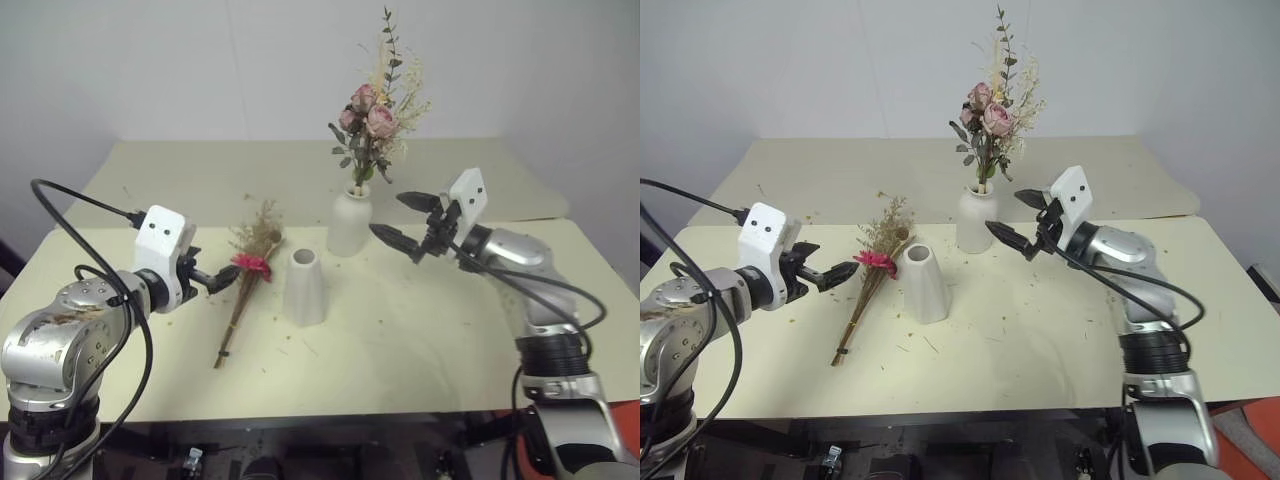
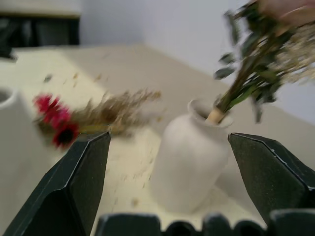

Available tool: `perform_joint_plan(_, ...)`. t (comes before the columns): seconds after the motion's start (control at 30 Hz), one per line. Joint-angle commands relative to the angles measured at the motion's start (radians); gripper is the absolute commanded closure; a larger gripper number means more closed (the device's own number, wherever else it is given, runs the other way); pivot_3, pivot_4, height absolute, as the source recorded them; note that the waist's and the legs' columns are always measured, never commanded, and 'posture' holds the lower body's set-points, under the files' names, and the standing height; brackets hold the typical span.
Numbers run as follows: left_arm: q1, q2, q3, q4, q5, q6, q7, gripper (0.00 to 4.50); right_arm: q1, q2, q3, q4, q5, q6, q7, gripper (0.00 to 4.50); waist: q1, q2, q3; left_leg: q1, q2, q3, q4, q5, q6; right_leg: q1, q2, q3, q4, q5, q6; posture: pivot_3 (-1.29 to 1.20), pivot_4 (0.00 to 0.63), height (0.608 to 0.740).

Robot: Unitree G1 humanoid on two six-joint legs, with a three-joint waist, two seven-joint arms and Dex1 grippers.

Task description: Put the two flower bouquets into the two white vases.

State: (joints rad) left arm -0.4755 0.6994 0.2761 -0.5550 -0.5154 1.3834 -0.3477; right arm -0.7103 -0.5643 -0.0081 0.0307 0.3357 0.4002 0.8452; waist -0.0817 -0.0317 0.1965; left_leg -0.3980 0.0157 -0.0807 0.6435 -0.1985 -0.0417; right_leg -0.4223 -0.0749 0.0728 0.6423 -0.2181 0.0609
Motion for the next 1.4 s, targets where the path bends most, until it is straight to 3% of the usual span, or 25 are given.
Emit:
perform_joint_plan(0.03, -0.057, 0.022, -0.034, -0.008, 0.020, 0.170, 0.049, 0.00, -0.033, -0.079, 0.003, -0.129, 0.067, 0.136, 0.078, 0.02, 0.002, 0.000, 0.000, 0.000, 0.000, 0.000, 0.000, 0.000, 0.000, 0.000, 0.000, 0.000, 0.000, 0.000, 0.000, 0.00, 0.150, 0.740)
perform_joint_plan(0.27, -0.086, 0.062, -0.115, 0.085, -0.051, 0.231, 0.028, 0.00, -0.024, -0.225, 0.012, -0.255, 0.122, 0.192, 0.230, 0.02, 0.015, -0.001, 0.000, -0.002, 0.000, 0.000, 0.000, 0.000, 0.000, 0.000, -0.001, -0.001, -0.002, 0.000, 0.000, 0.00, 0.150, 0.740)
perform_joint_plan(0.5, -0.133, -0.001, -0.155, 0.185, -0.078, 0.231, -0.014, 0.00, 0.009, -0.205, -0.013, -0.313, 0.141, 0.233, 0.154, 0.02, 0.018, -0.001, 0.000, -0.002, 0.000, 0.000, 0.000, 0.000, 0.000, -0.001, -0.001, -0.001, -0.002, 0.000, 0.000, 0.00, 0.150, 0.740)
perform_joint_plan(0.67, -0.174, 0.004, -0.205, 0.281, -0.087, 0.202, -0.079, 0.00, 0.031, -0.203, -0.023, -0.331, 0.135, 0.239, 0.113, 0.02, 0.018, -0.001, 0.000, -0.003, -0.001, 0.000, 0.000, 0.000, 0.000, -0.001, -0.001, -0.001, -0.002, 0.000, -0.001, 0.00, 0.150, 0.740)
perform_joint_plan(0.77, -0.200, 0.008, -0.242, 0.345, -0.070, 0.211, -0.088, 0.62, 0.044, -0.203, -0.033, -0.347, 0.136, 0.247, 0.084, 0.00, 0.019, -0.001, 0.000, -0.002, -0.001, 0.000, 0.000, 0.000, 0.000, -0.001, -0.001, -0.001, -0.002, 0.000, -0.001, 0.00, 0.150, 0.740)
perform_joint_plan(1.17, -0.235, -0.009, -0.316, 0.449, -0.045, 0.193, -0.109, 4.48, 0.070, -0.211, -0.060, -0.386, 0.159, 0.268, 0.050, 0.00, 0.020, -0.001, 0.000, -0.003, -0.001, 0.000, 0.000, 0.000, 0.000, -0.001, -0.001, -0.001, -0.002, 0.000, 0.000, 0.00, 0.150, 0.740)
perform_joint_plan(1.4, -0.243, -0.037, -0.232, 0.437, 0.012, 0.116, -0.050, 4.48, 0.100, -0.241, -0.085, -0.392, 0.188, 0.253, 0.094, 0.00, 0.025, -0.001, 0.000, -0.002, -0.001, 0.000, 0.000, 0.000, 0.000, -0.001, -0.001, -0.001, -0.002, 0.000, 0.000, 0.00, 0.150, 0.740)
